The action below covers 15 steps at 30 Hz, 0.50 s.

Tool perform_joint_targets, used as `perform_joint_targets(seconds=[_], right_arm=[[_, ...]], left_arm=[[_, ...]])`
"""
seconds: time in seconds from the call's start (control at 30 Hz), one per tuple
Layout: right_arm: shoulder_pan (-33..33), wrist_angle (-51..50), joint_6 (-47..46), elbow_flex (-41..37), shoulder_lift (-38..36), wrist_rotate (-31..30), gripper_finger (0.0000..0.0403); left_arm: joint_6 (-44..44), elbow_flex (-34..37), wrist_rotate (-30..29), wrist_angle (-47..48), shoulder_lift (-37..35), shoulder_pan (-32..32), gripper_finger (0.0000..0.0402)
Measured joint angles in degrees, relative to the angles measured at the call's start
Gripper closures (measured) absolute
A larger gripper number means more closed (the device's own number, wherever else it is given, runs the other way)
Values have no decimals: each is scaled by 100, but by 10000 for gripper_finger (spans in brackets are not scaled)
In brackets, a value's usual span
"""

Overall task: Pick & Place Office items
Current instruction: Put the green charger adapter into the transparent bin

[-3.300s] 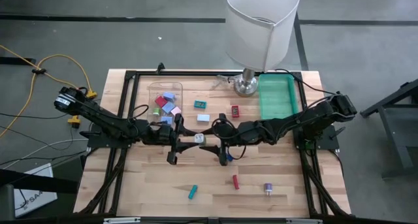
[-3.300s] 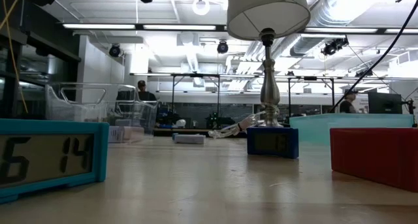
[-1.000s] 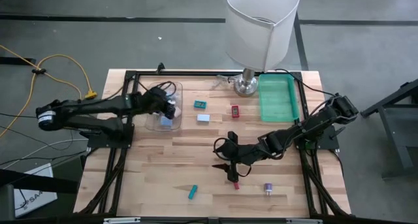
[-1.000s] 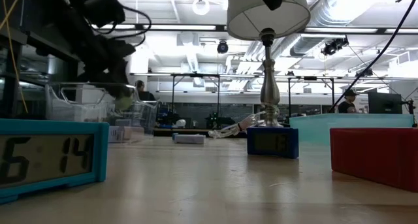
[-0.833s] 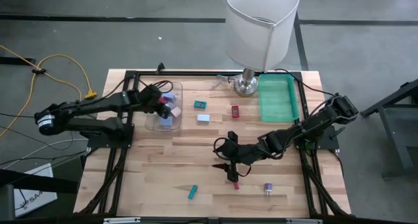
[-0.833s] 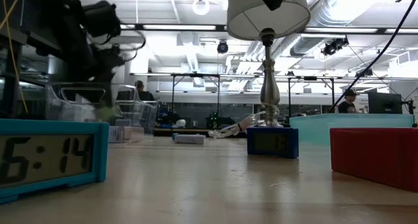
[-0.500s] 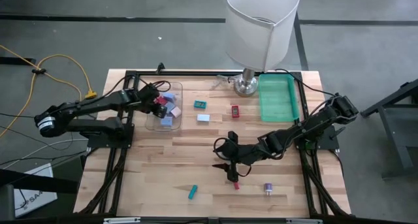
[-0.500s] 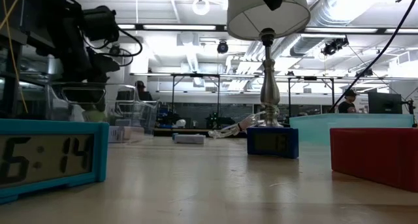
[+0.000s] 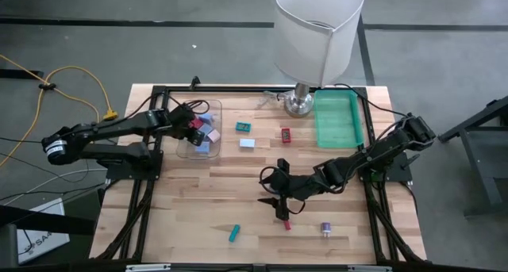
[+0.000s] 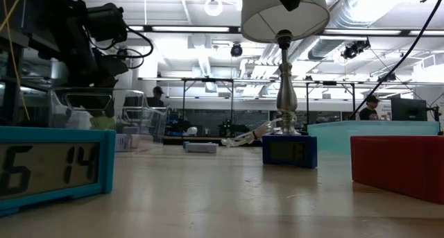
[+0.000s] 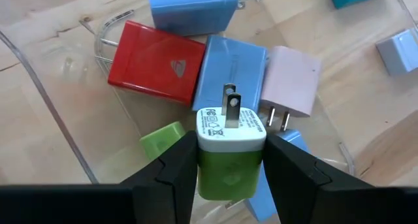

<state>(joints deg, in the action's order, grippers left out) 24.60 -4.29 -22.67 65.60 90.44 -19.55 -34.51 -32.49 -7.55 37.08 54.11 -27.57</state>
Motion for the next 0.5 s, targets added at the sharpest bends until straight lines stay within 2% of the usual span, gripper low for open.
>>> perform_joint_targets(seconds=[0.13, 0.37, 0.5], right_arm=[[0, -1, -1, 0, 1, 8, 145], [4, -2, -1, 0, 1, 17, 145], [4, -2, -1, 0, -1, 17, 145]], left_arm=[[2, 0, -1, -21, 0, 0, 251], [23, 0, -13, -29, 0, 0, 206], [23, 0, -17, -29, 0, 0, 196]])
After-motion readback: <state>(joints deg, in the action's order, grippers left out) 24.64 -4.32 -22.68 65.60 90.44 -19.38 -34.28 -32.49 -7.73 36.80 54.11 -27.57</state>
